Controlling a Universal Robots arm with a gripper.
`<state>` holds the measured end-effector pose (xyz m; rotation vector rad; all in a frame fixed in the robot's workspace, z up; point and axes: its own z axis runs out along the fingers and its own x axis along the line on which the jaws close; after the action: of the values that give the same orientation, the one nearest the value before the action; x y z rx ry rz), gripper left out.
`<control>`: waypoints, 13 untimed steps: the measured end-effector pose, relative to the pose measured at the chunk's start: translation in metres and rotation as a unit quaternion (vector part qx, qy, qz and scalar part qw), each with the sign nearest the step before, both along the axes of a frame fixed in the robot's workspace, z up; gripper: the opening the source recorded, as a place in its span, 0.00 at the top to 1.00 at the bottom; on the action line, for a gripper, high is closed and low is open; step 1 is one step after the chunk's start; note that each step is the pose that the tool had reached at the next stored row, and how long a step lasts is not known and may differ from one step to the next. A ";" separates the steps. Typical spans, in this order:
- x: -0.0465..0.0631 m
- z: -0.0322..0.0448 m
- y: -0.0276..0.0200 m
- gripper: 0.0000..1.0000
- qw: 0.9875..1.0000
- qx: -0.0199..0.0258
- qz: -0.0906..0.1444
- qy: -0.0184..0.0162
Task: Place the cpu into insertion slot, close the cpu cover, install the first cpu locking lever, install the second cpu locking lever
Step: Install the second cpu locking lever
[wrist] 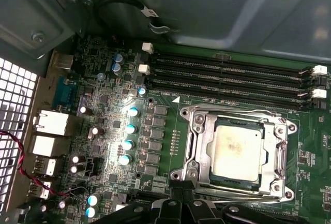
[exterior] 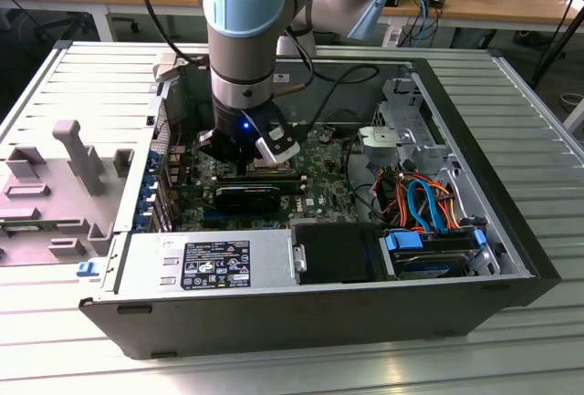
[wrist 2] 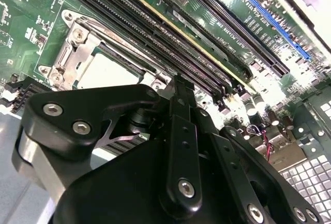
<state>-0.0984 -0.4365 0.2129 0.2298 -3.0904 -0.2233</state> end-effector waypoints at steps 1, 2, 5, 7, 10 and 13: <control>0.000 -0.0001 -0.0014 0.89 1.000 0.005 0.000 0.000; 0.000 -0.0002 -0.0037 0.89 1.000 0.009 0.000 0.000; 0.000 -0.0009 -0.0073 0.89 1.000 0.014 0.000 0.000; 0.000 -0.0014 -0.0074 0.89 1.000 0.014 0.000 0.000; 0.000 -0.0031 -0.0074 0.89 1.000 0.016 0.000 0.000; 0.000 -0.0043 -0.0075 0.89 1.000 0.019 0.000 0.000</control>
<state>-0.0986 -0.4440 0.2086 0.2310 -3.0883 -0.2825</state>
